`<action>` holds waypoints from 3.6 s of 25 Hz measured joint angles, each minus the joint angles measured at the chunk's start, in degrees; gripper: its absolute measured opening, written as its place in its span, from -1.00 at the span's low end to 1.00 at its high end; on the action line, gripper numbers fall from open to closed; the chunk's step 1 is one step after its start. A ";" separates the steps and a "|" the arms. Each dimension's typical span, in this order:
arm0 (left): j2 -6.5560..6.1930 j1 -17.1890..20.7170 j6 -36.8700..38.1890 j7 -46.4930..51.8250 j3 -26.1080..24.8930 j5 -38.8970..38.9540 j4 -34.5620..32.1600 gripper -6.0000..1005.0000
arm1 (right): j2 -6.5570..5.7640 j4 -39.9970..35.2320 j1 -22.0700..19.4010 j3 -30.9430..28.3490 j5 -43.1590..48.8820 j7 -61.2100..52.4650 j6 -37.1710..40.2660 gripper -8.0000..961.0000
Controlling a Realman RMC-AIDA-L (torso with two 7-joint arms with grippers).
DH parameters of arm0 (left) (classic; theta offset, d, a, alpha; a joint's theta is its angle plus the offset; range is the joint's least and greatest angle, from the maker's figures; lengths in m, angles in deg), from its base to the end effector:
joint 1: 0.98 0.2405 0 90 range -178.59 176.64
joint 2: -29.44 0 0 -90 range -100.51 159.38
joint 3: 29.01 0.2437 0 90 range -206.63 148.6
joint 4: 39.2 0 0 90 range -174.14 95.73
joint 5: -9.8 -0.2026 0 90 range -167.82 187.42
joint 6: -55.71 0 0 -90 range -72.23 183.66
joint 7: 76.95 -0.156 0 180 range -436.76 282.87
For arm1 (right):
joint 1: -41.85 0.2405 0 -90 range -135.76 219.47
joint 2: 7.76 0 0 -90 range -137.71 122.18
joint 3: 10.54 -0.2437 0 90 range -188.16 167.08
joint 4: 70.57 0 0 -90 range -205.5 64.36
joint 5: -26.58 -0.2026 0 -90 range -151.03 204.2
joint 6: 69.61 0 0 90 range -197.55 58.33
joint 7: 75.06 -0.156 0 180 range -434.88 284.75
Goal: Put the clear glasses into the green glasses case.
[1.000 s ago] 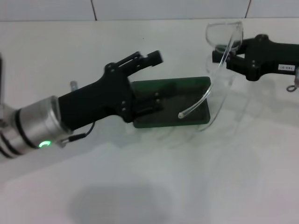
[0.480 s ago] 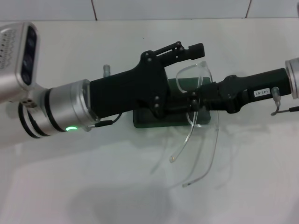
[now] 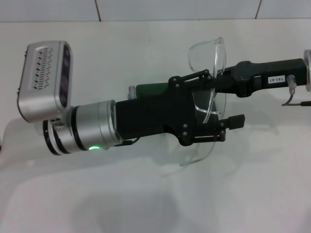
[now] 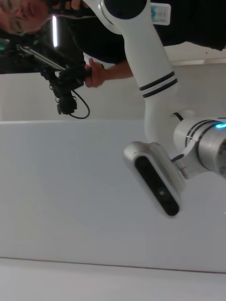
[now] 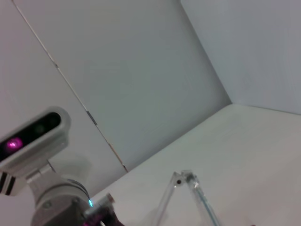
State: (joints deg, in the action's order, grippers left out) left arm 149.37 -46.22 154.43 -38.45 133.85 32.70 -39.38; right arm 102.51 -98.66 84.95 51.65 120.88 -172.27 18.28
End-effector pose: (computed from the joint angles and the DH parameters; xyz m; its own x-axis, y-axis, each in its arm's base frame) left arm -0.1454 0.2878 -0.0729 0.5817 -0.0191 0.8132 0.0578 -0.9962 -0.0648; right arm 0.1696 0.3643 -0.0001 0.7346 -0.4863 -0.4732 -0.4889 -0.8629 0.1279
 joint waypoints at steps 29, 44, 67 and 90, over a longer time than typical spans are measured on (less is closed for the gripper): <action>-0.53 0.79 0.98 0.01 -0.46 0.32 -0.54 0.54 | 1.12 -2.93 -0.17 0.83 1.35 0.69 1.57 -0.74; -0.55 1.04 3.95 -0.23 -0.64 0.48 -0.24 0.54 | 1.25 -4.60 -1.84 -0.58 1.94 2.58 2.48 -0.74; -0.13 0.30 -1.79 -0.19 0.03 -5.11 -1.08 0.54 | 3.66 -6.16 -4.55 -15.98 -6.76 8.70 9.71 -0.74; -0.35 1.57 -0.15 -0.40 -0.62 -5.53 -3.17 0.54 | 3.92 -8.97 -2.34 -4.38 11.68 8.22 5.35 -0.72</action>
State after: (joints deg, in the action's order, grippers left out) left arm 149.02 -44.64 154.28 -38.85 133.23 27.17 -42.55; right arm 106.43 -107.63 82.61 47.26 132.56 -164.05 23.63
